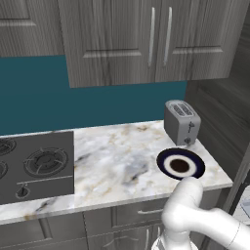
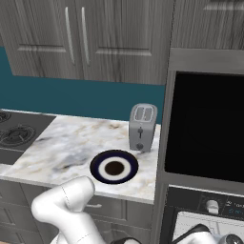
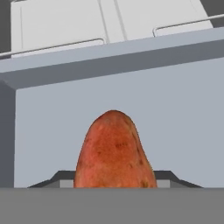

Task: Place the sweet potato on the bottom rack of the oven.

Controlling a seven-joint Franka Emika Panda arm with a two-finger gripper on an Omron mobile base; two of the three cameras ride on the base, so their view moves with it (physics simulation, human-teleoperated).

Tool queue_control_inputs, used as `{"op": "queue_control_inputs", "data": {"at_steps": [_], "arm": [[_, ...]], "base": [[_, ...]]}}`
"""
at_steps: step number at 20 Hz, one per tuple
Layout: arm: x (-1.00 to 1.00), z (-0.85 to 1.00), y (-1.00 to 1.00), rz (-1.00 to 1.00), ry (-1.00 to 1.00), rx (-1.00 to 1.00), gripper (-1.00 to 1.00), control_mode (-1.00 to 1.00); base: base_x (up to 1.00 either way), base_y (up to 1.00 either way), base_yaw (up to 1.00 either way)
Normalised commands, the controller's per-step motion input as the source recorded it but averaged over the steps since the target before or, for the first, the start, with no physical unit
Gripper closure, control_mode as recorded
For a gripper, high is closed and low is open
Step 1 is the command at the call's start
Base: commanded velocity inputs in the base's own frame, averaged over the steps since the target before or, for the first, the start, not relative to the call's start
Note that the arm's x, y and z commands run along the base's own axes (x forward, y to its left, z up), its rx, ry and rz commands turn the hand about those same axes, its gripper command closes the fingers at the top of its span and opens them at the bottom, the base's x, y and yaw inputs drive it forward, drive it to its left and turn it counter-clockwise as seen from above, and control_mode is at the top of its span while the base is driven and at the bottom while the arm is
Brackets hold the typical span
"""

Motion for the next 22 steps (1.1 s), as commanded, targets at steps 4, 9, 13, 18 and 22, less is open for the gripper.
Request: {"op": "queue_control_inputs", "data": {"at_steps": [4,9,13,18,22], "arm": [[0.00,-0.09,0.00,0.01,0.00,0.01,-1.00,-1.00],[0.00,0.00,0.00,0.00,0.00,0.00,-1.00,-1.00],[-0.04,0.00,0.00,0.00,-0.06,0.00,-1.00,-1.00],[-0.32,0.06,-0.02,-0.01,-0.07,0.00,-1.00,-1.00],[-0.42,0.43,-0.02,-0.05,0.00,0.00,-1.00,-1.00]], "base": [[0.00,0.00,0.00],[0.00,0.00,0.00],[0.00,0.00,0.00],[0.00,0.00,0.00],[0.00,0.00,0.00]]}}
